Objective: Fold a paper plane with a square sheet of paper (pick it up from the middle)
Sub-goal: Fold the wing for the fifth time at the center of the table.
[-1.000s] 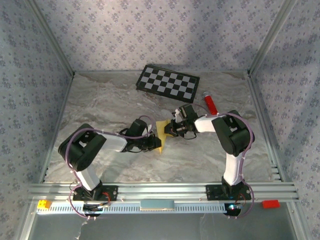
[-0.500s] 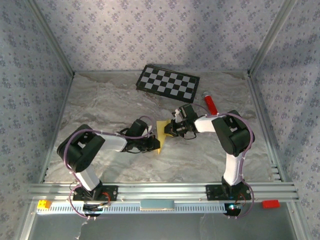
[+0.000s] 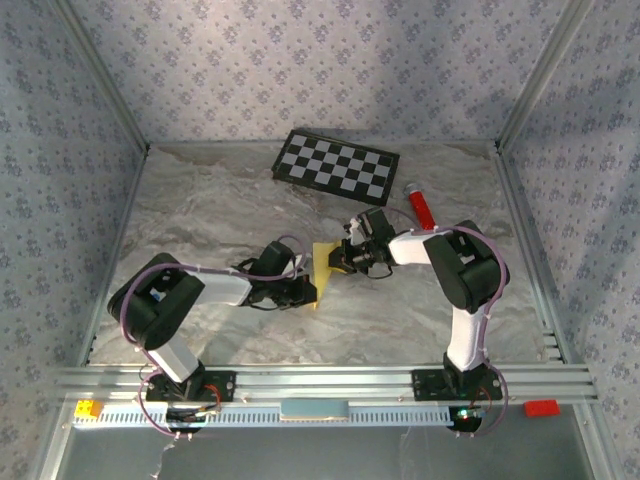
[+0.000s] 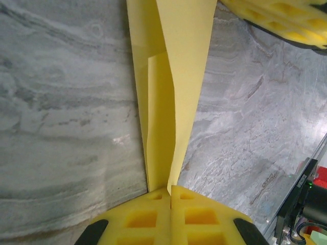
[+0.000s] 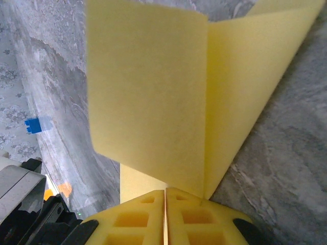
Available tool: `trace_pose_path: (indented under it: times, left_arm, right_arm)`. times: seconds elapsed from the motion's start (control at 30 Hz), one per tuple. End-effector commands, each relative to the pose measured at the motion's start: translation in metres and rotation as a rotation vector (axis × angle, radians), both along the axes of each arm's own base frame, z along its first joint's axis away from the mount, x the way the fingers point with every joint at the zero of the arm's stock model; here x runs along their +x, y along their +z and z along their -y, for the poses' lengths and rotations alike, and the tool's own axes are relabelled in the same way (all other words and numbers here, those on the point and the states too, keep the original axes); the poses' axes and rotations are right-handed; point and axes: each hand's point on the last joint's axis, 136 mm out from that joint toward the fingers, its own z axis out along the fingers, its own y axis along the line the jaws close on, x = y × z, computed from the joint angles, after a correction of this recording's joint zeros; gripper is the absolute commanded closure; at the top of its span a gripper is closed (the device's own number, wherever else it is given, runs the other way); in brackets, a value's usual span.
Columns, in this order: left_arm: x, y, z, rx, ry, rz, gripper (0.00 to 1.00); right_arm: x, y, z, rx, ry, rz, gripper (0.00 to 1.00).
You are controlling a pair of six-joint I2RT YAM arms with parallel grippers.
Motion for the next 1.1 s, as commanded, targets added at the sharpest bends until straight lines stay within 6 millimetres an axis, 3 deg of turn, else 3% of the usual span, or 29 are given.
trace_pose_path:
  times: [0.0,0.13,0.33,0.43,0.57,0.73,0.9,1.07]
  left_arm:
    - [-0.043,-0.033,-0.032,0.151,-0.019,-0.157,0.9]
    - [-0.044,-0.032,-0.037,0.157,-0.012,-0.149,0.87]
    - [-0.047,-0.035,-0.038,0.158,-0.011,-0.156,0.99]
    - [-0.047,-0.035,-0.038,0.156,-0.007,-0.157,1.0]
    - [-0.048,-0.033,-0.04,0.161,0.001,-0.158,0.88]
    - [-0.05,-0.031,-0.042,0.163,0.0,-0.154,0.88]
    - [-0.05,-0.032,-0.043,0.165,0.0,-0.157,0.98]
    - [-0.05,-0.03,-0.043,0.164,0.002,-0.155,0.88]
  right_arm:
    - [-0.021,-0.037,0.018,-0.139,-0.025,-0.11,0.89]
    - [-0.021,-0.038,0.018,-0.14,-0.025,-0.109,0.89]
    - [-0.02,-0.039,0.018,-0.14,-0.026,-0.11,0.89]
    - [-0.02,-0.039,0.017,-0.14,-0.026,-0.113,0.89]
    - [-0.02,-0.039,0.017,-0.143,-0.028,-0.113,0.89]
    - [-0.02,-0.04,0.017,-0.145,-0.027,-0.114,0.89]
    - [-0.02,-0.041,0.016,-0.146,-0.027,-0.116,0.89]
    - [-0.021,-0.042,0.017,-0.151,-0.029,-0.117,0.89]
